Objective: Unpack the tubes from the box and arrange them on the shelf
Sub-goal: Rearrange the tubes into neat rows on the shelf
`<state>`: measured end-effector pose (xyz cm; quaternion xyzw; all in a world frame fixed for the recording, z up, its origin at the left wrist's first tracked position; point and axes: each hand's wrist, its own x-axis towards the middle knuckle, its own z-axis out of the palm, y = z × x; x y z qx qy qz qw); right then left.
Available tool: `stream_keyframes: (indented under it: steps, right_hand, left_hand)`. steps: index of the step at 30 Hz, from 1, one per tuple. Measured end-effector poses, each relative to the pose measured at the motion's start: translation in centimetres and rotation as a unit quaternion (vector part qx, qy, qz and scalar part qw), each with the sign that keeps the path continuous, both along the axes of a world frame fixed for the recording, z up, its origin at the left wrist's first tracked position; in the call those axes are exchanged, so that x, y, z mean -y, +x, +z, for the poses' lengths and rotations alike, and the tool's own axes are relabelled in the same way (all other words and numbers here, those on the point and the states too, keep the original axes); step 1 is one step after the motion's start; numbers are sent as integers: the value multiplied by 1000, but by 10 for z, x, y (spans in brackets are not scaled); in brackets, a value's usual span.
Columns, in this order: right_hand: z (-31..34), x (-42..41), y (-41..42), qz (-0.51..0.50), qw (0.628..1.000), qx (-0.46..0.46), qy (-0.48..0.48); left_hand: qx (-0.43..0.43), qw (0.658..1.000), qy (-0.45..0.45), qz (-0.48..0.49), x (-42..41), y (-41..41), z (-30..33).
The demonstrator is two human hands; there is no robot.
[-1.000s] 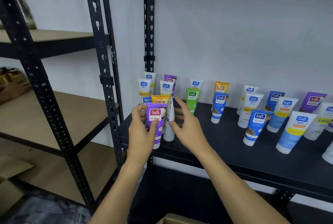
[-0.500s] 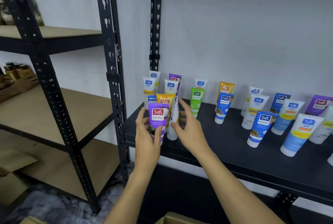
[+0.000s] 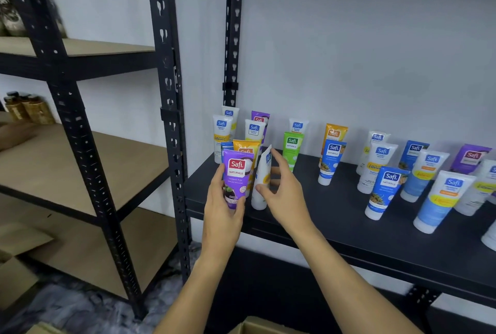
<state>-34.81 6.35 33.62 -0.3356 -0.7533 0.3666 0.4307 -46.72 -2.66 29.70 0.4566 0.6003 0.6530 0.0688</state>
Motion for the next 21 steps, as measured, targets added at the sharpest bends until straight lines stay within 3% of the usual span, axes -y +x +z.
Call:
stream_keyframes:
  steps: [10,21]
  right_hand:
    - [-3,-7,50,-200,976,-79,31]
    - [-1,-24,76,-309,949,-15,55]
  left_hand:
    - [9,999,5,-53,-18,31,23]
    - [13,996,36,-86,-51,62,39]
